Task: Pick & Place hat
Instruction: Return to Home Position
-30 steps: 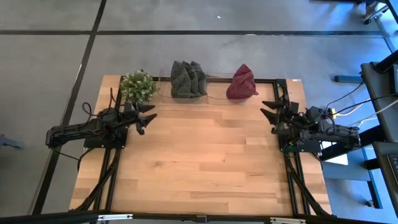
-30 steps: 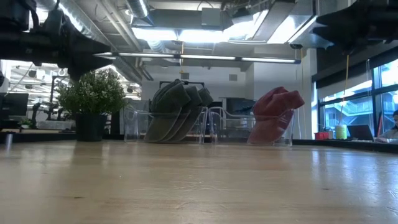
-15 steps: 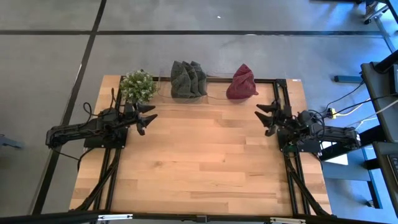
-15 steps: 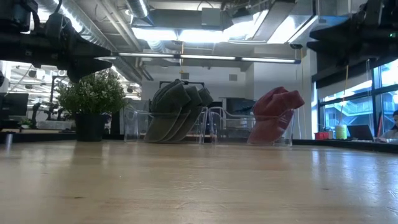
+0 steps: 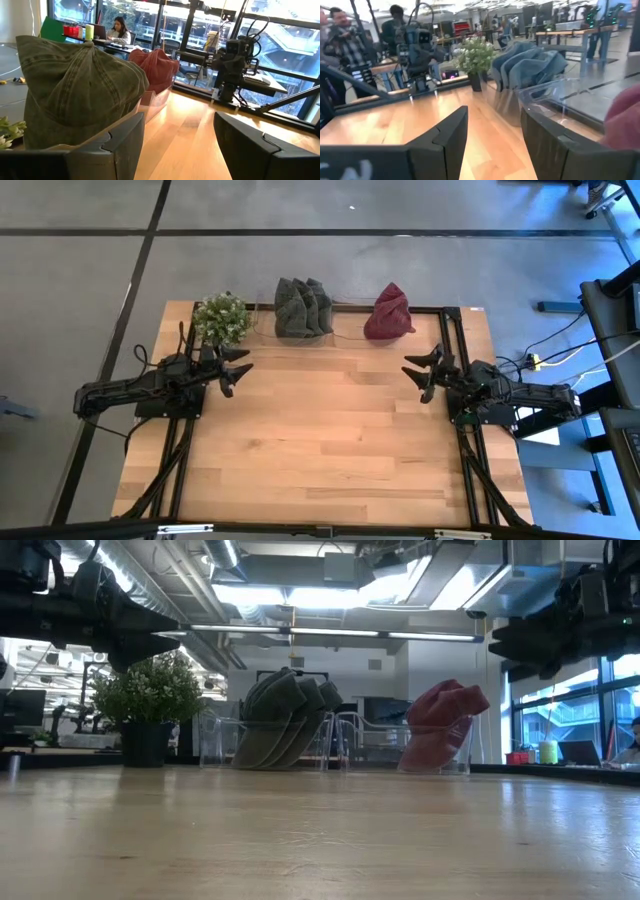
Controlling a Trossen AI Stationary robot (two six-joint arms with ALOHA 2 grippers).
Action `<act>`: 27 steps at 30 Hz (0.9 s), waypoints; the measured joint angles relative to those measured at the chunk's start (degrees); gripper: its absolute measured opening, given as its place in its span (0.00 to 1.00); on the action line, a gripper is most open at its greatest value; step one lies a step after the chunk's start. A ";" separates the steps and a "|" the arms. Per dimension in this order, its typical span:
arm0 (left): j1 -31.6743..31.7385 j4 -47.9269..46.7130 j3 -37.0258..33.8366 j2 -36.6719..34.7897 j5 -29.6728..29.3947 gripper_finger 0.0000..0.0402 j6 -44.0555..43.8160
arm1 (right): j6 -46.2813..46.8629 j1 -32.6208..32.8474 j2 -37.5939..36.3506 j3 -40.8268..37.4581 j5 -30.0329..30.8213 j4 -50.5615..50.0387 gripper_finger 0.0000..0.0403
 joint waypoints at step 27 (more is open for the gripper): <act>0.00 0.00 0.00 0.00 0.00 0.58 0.00 | -1.57 0.02 0.21 0.02 -0.90 -0.18 0.46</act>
